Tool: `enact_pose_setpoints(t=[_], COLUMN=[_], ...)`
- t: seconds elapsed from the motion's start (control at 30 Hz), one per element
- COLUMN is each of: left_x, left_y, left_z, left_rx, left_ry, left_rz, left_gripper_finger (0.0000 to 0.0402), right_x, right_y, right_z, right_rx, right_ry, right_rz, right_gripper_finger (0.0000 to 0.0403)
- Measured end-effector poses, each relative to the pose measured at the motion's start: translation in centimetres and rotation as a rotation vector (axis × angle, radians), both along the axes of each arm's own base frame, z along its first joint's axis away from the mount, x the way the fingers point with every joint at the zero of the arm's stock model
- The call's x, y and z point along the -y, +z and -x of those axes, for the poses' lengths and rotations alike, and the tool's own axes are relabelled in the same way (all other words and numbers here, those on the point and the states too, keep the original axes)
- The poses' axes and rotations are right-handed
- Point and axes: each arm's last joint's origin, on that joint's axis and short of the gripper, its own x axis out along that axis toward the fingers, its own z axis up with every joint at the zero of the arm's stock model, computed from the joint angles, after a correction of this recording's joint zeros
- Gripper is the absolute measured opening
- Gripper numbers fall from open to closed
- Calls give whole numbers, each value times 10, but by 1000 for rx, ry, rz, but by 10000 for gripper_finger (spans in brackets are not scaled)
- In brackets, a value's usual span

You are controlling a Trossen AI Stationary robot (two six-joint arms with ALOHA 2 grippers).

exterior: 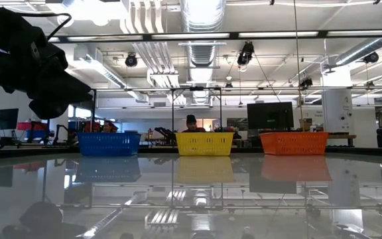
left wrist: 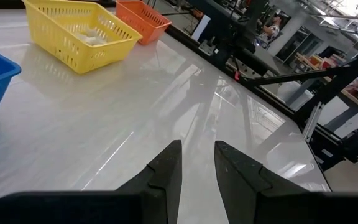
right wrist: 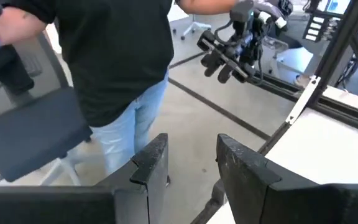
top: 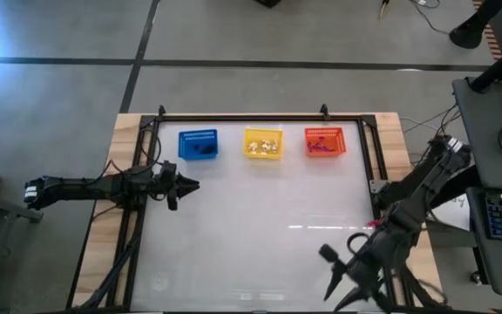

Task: Sort Halloween decoration
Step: Return to Home Position

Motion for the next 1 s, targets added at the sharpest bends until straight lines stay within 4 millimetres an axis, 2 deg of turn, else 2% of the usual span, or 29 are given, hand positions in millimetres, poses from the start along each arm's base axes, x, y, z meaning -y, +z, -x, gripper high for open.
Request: enact_pose_setpoints(t=[0.37,0.7,1.0], left_x=[0,1,1], left_y=[4,10,11], left_z=[2,6,6], left_rx=[46,118,127], left_ry=[0,0,0], left_rz=[-4,-11,-12], left_gripper_finger=[78,78,78], right_x=[50,82,109], right_y=[-58,-107,-141], right_z=[48,79,105], right_rx=[117,178,219], right_ry=[6,15,17], right_rz=[-98,-139,-169], right_gripper_finger=[128,128,128])
